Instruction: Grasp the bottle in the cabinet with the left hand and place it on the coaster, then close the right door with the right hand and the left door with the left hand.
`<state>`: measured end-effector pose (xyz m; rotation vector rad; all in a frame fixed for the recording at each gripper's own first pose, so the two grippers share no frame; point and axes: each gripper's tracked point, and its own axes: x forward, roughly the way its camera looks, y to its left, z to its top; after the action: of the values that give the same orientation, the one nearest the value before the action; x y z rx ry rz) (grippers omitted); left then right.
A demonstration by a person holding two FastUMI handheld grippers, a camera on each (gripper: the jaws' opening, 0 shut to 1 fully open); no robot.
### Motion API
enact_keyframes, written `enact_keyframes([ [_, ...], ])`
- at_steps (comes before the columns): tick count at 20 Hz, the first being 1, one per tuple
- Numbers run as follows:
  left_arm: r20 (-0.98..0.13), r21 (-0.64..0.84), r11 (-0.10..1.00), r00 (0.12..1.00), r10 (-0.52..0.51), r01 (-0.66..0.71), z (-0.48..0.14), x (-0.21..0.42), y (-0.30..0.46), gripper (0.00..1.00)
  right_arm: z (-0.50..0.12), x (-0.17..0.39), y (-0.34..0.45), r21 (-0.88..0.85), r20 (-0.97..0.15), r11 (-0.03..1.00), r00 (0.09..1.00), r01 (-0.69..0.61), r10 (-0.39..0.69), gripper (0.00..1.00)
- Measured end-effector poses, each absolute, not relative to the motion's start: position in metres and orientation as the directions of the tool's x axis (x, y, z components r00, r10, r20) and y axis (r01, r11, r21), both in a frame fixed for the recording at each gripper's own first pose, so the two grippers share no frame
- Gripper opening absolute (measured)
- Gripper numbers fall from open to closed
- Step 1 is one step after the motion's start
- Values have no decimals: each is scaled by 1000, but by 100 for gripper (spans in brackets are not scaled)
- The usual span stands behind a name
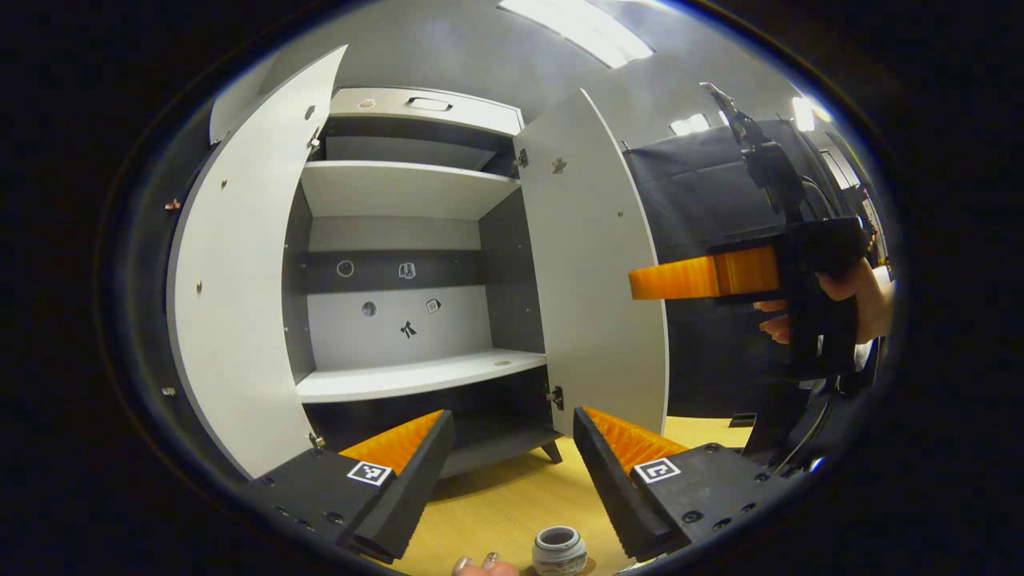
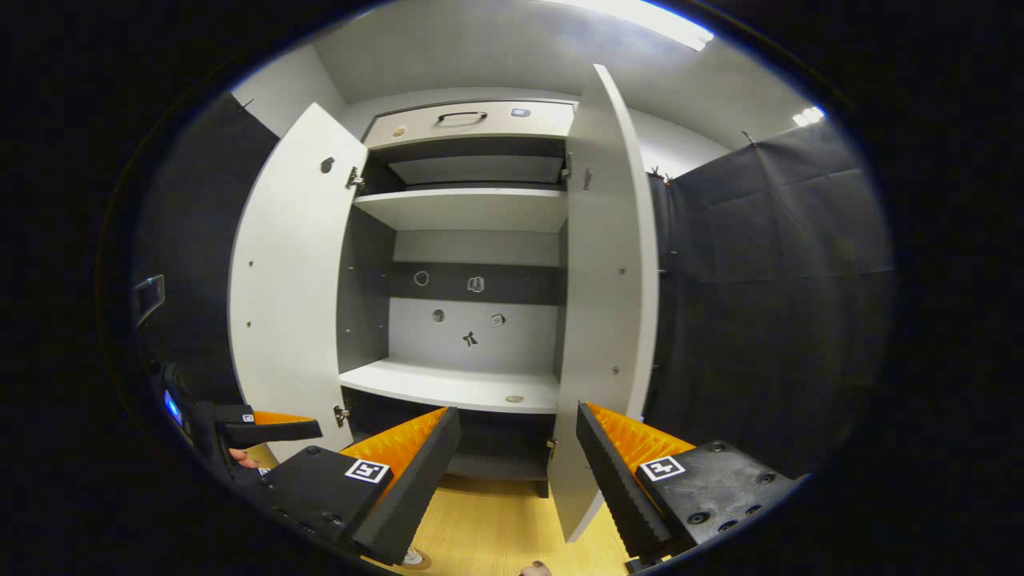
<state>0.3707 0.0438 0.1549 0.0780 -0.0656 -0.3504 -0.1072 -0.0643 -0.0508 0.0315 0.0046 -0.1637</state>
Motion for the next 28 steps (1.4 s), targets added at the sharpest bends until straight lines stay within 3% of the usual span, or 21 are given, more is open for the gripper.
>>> enact_keyframes([
  [5, 20, 5, 933, 933, -360, 360, 180, 383, 38, 94, -33, -136, -141, -18, 18, 936, 936, 353, -352, 97],
  [9, 32, -67, 957, 959, -282, 284, 204, 398, 43, 94, -29, -123, -190, -35, 19, 927, 927, 375, -374, 96],
  [21, -6, -42, 986, 987, 159, -159, 225, 374, 120, 96, -56, -51, -191, 100, -42, 994, 998, 50, -46, 95],
  [28, -19, -64, 965, 967, 254, -254, 223, 356, 142, 95, -57, -29, -119, 112, -51, 986, 990, -123, 129, 96],
])
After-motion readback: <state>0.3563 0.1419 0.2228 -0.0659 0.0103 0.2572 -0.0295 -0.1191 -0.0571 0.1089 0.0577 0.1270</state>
